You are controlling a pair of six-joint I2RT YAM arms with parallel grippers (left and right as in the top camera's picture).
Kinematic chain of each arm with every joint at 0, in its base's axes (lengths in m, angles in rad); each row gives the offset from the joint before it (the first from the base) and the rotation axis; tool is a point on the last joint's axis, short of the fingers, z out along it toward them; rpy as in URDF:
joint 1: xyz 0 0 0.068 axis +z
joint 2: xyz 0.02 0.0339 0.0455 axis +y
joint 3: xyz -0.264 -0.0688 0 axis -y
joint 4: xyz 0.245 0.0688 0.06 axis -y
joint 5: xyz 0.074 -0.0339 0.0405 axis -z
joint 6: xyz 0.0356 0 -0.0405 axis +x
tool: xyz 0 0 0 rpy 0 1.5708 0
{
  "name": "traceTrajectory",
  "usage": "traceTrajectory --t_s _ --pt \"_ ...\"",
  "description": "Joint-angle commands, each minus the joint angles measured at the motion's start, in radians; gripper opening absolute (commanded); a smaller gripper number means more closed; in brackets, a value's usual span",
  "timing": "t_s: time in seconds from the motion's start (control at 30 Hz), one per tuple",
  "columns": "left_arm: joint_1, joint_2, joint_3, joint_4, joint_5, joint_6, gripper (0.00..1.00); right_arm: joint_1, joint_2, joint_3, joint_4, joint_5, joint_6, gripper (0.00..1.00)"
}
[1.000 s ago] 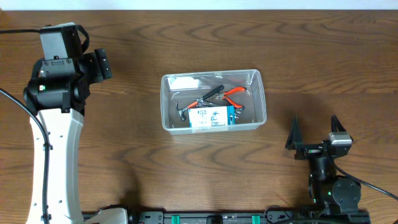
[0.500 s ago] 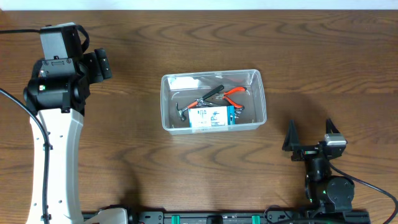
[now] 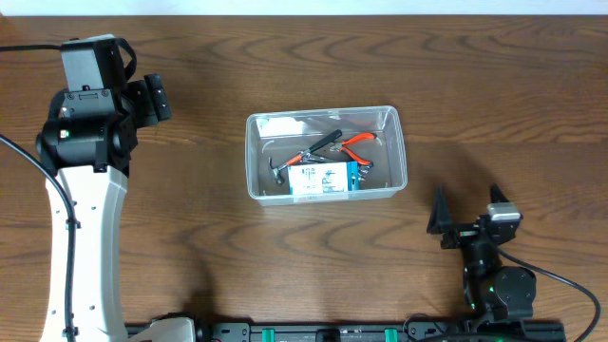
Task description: Pack container
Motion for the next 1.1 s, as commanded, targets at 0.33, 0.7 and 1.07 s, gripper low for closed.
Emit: traceTrajectory --t_s 0.33,0.7,1.07 --pt "0.005 -0.005 0.018 -0.003 -0.018 -0.013 0.98 -0.007 -0.011 -0.004 -0.039 -0.06 -0.097 0.99" --pt "0.005 -0.005 0.018 -0.003 -0.018 -0.013 0.98 -0.007 -0.01 -0.004 -0.039 -0.06 -0.097 0.99" --pt "0.005 -0.005 0.018 -0.003 -0.018 -0.013 0.98 -0.007 -0.01 -0.004 -0.039 -0.06 -0.097 0.99"
